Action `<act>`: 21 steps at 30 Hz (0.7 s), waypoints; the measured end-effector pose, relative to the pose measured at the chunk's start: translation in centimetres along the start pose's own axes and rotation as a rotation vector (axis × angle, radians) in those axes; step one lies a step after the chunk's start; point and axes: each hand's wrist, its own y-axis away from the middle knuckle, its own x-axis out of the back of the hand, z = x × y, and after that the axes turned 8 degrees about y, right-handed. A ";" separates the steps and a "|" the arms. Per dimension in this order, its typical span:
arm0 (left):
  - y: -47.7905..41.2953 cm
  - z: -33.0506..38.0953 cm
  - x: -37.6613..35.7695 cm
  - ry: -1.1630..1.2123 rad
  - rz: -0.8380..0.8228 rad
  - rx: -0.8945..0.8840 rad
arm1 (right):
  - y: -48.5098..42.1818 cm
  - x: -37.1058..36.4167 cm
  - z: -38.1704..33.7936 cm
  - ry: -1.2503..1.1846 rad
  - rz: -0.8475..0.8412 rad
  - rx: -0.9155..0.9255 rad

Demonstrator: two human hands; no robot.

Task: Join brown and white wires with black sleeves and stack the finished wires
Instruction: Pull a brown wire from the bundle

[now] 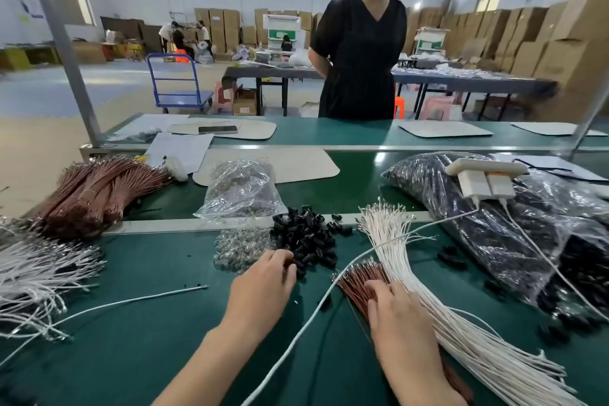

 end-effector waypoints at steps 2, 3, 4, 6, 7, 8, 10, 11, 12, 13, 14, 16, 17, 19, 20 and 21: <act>-0.8 0.2 -0.5 -0.167 -0.045 -0.009 | -0.5 -0.4 0.4 -0.054 -0.003 -0.008; -1.1 0.2 -1.0 -0.214 -0.048 -0.020 | -0.5 -0.6 0.5 -0.068 -0.006 -0.010; -1.3 0.6 -1.2 -0.225 -0.047 -0.021 | -0.5 -0.4 0.4 -0.082 0.008 -0.005; -1.5 0.9 -1.4 -0.272 -0.076 -0.022 | -0.6 -0.1 0.4 -0.096 -0.012 -0.014; -1.6 1.1 -1.5 -0.304 -0.084 -0.024 | -0.6 0.1 0.6 -0.095 -0.011 -0.017; -1.7 1.2 -1.4 -0.330 -0.093 -0.008 | -0.7 0.2 0.8 -0.095 -0.003 -0.020; -2.1 1.7 -1.5 -0.333 -0.091 -0.011 | -1.0 0.5 1.3 -0.135 -0.012 -0.044; -2.3 1.9 -1.6 -0.318 -0.091 -0.014 | -1.0 0.7 1.4 -0.156 -0.016 -0.058; -2.4 2.2 -1.6 -0.304 -0.093 -0.027 | -1.1 0.9 1.3 -0.172 -0.019 -0.067; -2.5 2.4 -1.8 -0.294 -0.091 -0.039 | -1.2 1.0 1.3 -0.193 -0.010 -0.081; -2.4 2.5 -1.9 -0.288 -0.086 -0.049 | -1.3 1.2 1.3 -0.223 0.008 -0.100; -2.5 2.6 -2.3 -0.278 -0.073 -0.063 | -1.5 1.5 1.2 -0.320 0.049 -0.138; -2.6 2.6 -2.6 -0.278 -0.075 -0.085 | -1.6 1.6 1.1 -0.390 0.070 -0.149; -2.8 2.4 -2.8 -0.288 -0.101 -0.110 | -2.1 1.5 1.0 -0.562 0.086 -0.158; -2.8 2.4 -2.8 -0.301 -0.118 -0.124 | -2.3 1.5 0.9 -0.659 0.085 -0.165; -2.9 2.3 -2.7 -0.324 -0.130 -0.141 | -2.5 1.5 0.8 -0.758 0.080 -0.179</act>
